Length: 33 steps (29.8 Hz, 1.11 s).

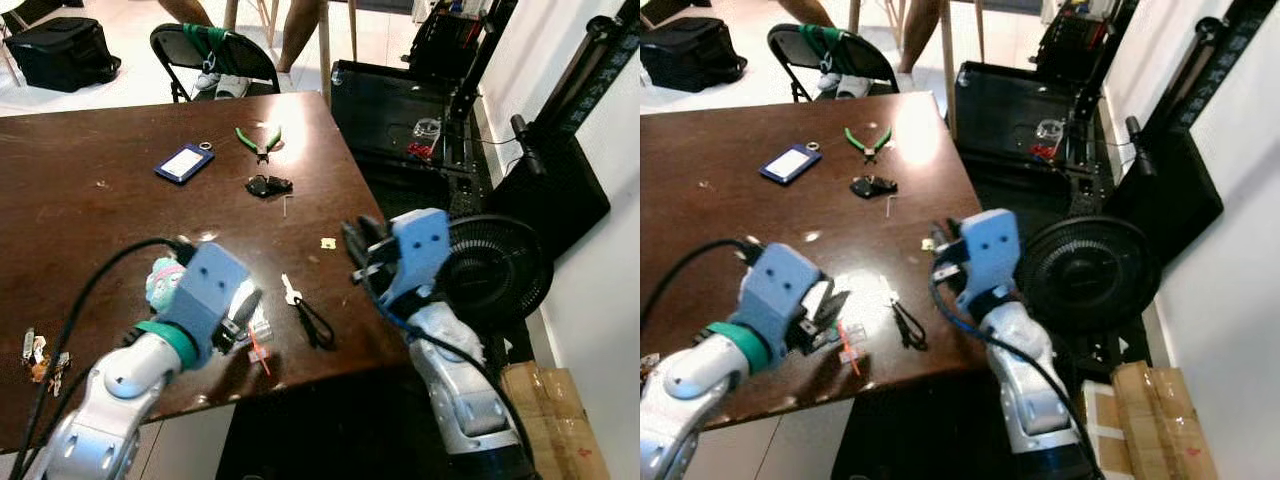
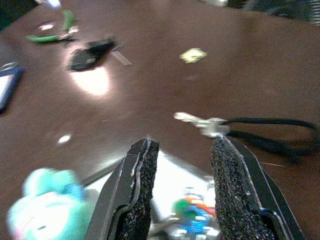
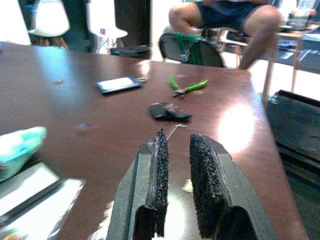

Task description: Hang keys on a hook

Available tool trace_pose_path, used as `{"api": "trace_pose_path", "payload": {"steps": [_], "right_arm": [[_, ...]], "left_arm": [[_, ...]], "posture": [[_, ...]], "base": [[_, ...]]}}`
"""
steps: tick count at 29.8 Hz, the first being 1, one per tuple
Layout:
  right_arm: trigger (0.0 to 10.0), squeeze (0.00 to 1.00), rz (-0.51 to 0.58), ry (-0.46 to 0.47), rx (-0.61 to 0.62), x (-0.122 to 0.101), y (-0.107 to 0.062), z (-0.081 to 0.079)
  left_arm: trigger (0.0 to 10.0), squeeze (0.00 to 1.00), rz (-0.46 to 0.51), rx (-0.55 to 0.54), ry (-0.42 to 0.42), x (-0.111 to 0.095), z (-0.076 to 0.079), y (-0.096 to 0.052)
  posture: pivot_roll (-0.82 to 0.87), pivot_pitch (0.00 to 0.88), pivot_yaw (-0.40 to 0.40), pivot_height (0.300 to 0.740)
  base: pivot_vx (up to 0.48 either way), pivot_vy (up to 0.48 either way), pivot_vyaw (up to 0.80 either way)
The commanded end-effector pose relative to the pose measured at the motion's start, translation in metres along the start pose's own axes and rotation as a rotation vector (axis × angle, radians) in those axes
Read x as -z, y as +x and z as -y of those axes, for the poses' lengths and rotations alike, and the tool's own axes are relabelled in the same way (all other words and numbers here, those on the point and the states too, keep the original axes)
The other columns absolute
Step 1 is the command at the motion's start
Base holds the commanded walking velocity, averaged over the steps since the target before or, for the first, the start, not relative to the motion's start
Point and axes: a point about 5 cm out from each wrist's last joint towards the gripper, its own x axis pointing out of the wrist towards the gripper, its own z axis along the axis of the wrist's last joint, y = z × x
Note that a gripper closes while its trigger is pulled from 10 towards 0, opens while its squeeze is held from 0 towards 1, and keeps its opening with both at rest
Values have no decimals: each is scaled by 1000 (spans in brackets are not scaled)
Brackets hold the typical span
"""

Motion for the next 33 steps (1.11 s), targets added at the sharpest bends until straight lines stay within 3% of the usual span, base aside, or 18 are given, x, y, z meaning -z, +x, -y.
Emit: {"api": "trace_pose_path", "payload": {"steps": [1,2,3,4,6,7,8,9,14,33], "right_arm": [[10000,0,-43,5,-44,8,2,-5],[10000,0,-73,-19,-147,13,5,-15],[10000,0,-73,-19,-147,13,5,-15],[10000,0,-105,-49,-261,18,5,-23],[10000,0,-105,-49,-261,18,5,-23],[10000,0,-132,-79,-338,23,4,-27],[10000,0,-132,-79,-338,23,4,-27],[10000,0,-213,-156,-421,36,-5,-25],[10000,0,-262,-184,-442,45,-11,-22],[10000,0,-317,-117,-469,60,-16,-19]], "left_arm": [[10000,0,-25,30,-5,4,3,0],[10000,0,-35,47,-19,6,5,0],[10000,0,-35,47,-19,6,5,0],[10000,0,-41,62,-29,7,6,-2],[10000,0,-41,62,-29,7,6,-2],[10000,0,-46,72,-36,9,7,-3],[10000,0,-46,72,-36,9,7,-3],[10000,0,-47,77,-53,10,10,-4],[10000,0,-44,87,-68,10,13,-4],[10000,0,-34,92,-77,8,13,1]], "posture": [[-23,105,85,740],[-17,106,87,740],[-17,106,87,740],[-16,108,86,740],[-16,108,86,740],[-16,108,86,740],[-16,108,86,740],[-25,116,80,740],[-35,120,82,740],[-44,118,101,740]], "base": [[0,0,0],[0,0,0],[0,0,0],[0,0,0],[0,0,0],[0,0,0],[0,0,0],[0,0,0],[0,0,0],[0,0,0]]}}
